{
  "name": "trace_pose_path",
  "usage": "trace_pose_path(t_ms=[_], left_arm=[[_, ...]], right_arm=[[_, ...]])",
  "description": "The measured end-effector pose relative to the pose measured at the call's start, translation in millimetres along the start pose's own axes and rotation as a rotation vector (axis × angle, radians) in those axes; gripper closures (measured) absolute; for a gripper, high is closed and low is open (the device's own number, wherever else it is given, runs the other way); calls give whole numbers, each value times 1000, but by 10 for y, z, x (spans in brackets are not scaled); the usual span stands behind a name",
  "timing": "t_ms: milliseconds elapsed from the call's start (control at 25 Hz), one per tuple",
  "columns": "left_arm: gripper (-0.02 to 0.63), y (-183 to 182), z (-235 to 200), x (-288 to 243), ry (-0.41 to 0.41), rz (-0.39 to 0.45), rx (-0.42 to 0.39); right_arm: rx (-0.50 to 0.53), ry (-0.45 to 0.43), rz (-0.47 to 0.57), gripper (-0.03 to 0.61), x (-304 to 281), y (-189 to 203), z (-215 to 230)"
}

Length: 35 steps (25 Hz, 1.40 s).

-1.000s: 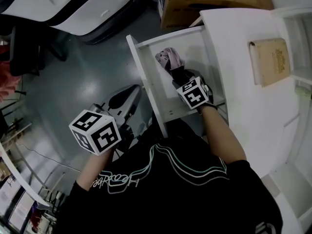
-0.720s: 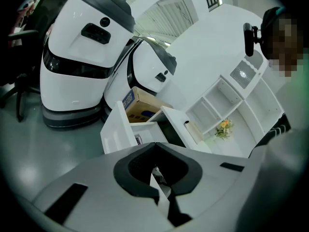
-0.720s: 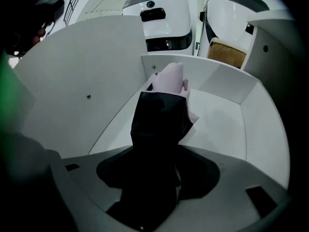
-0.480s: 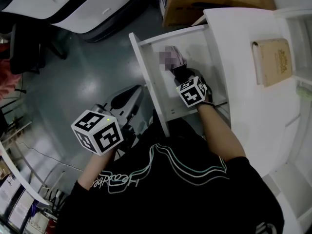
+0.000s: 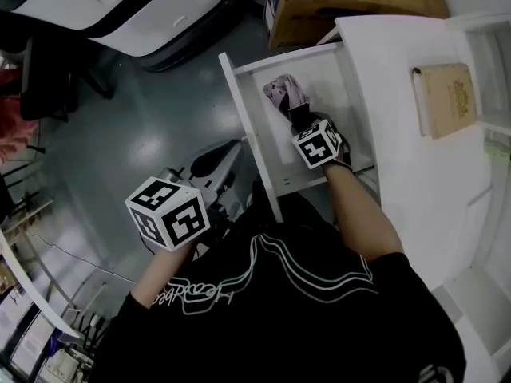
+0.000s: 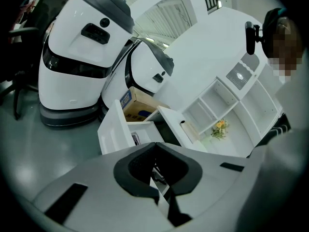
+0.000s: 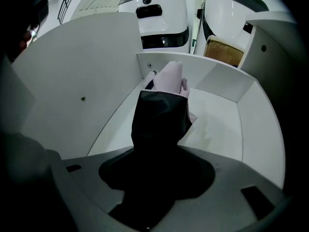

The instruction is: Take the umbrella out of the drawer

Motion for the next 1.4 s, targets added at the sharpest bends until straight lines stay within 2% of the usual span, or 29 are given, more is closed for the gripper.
trace_pose_path(t_ms=[280,520,1000,1400], left_arm=[[594,-2,95,176,9,3,-22],[594,24,252,401,27,19,-41],[594,88,744,1109,130,72,-119],[594,295,1280,1733,246,104,-199]], right_arm=[[-3,22,5,370,135,-90,-1],[-29,40,76,371,518,-168,-107],[-48,70,350,371,1911,-406,-803],[-131,54,623,371,3245,-276,-1638]])
Point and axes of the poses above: the fingertips, and each gripper's own axes: x backward along the fingers, z to its right, y out of its underside, the point moved 9 cm from there along x, backward along the fingers, and after that the axes turned 11 degrees about z, right-handed, at the moved point
